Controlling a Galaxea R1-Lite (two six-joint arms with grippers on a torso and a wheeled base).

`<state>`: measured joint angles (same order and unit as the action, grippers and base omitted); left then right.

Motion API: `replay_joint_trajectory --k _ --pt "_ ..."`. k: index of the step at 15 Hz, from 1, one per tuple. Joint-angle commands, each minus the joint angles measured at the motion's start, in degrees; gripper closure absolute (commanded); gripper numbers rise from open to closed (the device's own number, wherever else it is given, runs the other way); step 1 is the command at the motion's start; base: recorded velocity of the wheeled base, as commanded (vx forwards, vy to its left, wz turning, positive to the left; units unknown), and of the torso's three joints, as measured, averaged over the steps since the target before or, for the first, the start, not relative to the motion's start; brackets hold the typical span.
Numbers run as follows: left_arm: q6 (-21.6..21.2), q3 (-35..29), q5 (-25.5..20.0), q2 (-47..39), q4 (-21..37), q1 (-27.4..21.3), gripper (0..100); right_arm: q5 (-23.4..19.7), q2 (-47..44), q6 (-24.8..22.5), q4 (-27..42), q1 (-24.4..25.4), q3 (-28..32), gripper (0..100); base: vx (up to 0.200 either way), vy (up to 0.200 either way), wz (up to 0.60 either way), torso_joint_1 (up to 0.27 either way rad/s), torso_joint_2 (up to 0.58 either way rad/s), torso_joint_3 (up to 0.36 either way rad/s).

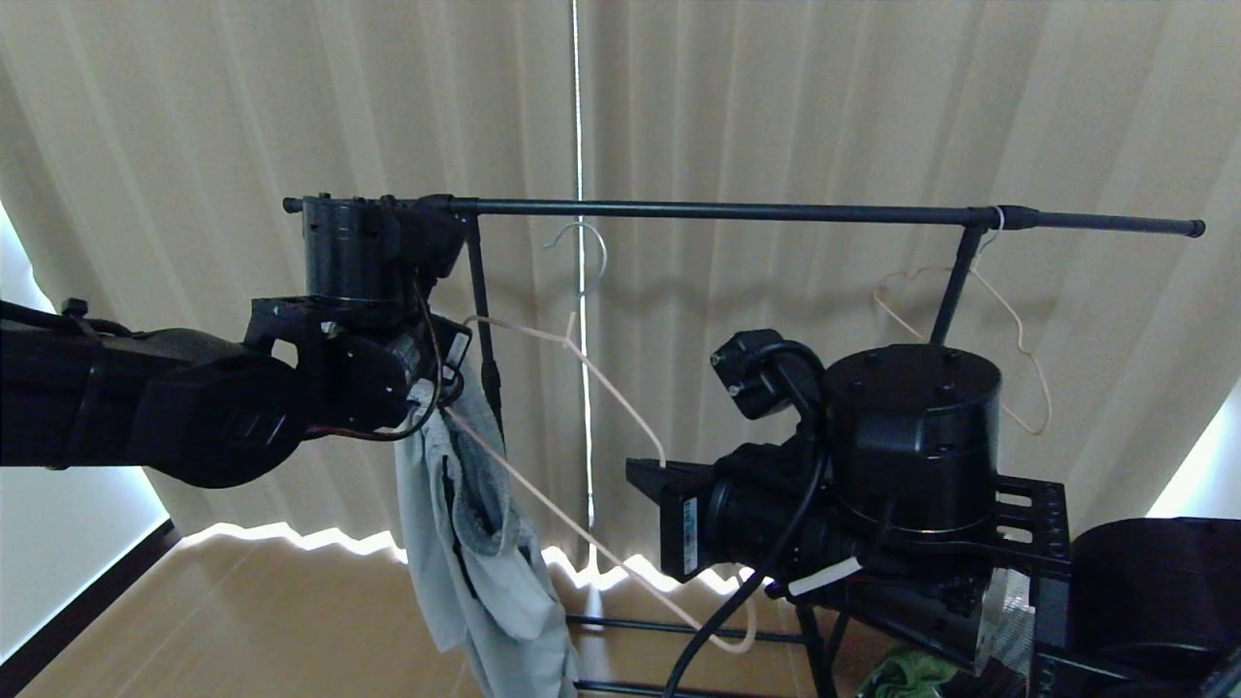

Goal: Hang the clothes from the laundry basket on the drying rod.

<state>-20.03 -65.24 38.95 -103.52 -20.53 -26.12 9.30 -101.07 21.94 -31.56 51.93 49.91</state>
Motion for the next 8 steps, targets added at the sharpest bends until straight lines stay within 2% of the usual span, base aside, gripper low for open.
replay_joint_trajectory --k 1,8 --pt "0.0 0.2 0.3 1.9 0.9 -0.9 100 0.2 -2.7 0.0 -0.1 0.1 1.3 100 0.000 0.000 0.00 0.000 0.00 0.000" --pt "-0.1 0.8 0.3 3.5 2.6 -4.4 100 0.2 -6.8 -0.1 0.5 -0.2 3.9 100 0.000 0.000 0.00 0.000 0.00 0.000"
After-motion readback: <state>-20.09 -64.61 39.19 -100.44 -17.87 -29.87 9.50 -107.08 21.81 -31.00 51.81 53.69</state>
